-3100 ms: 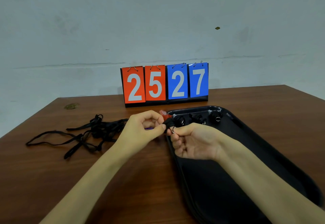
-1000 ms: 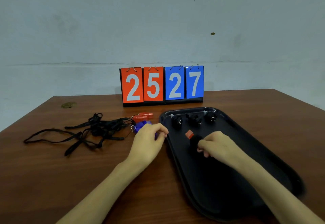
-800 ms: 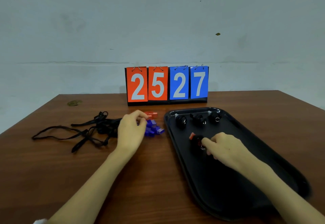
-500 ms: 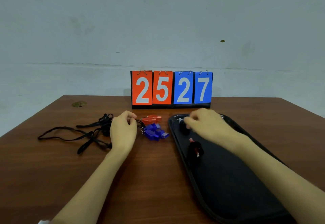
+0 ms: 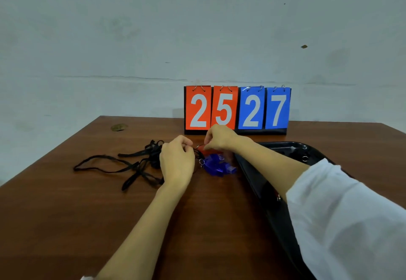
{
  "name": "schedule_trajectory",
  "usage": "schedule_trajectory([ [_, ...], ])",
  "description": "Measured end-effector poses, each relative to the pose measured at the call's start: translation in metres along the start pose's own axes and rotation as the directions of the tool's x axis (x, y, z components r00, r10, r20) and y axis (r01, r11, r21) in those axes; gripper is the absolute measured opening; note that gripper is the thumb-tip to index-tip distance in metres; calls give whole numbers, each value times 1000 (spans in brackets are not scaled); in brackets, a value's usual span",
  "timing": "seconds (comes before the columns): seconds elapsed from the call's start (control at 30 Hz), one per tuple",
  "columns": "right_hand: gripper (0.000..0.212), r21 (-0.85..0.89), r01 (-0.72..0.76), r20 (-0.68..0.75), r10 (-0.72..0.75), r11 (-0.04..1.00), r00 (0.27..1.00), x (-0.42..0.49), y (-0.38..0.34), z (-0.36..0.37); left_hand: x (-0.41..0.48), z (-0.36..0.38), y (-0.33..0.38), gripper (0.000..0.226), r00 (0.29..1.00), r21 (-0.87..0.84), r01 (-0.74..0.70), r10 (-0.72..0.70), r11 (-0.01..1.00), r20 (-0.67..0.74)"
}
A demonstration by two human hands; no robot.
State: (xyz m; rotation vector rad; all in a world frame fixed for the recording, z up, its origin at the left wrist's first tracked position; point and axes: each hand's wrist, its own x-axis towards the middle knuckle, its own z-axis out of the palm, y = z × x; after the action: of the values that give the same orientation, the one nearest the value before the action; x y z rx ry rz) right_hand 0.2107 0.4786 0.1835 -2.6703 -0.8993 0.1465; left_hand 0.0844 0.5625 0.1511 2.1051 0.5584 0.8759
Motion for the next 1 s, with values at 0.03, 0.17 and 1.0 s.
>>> schedule_trajectory([
  [0.03, 21, 8, 10, 25, -10, 1000, 1000, 1, 1, 0, 0, 0, 0, 17, 1000, 7, -6, 6, 1000, -1],
  [0.17, 20, -6, 89, -22, -89, 996, 996, -8, -2, -3, -1, 1, 0, 19, 996, 57, -89, 89, 994, 9],
  [1.0, 25, 990, 141, -133, 244, -14, 960, -162, 46, -54, -19, -6, 13, 14, 989, 123, -149, 147, 981, 30],
])
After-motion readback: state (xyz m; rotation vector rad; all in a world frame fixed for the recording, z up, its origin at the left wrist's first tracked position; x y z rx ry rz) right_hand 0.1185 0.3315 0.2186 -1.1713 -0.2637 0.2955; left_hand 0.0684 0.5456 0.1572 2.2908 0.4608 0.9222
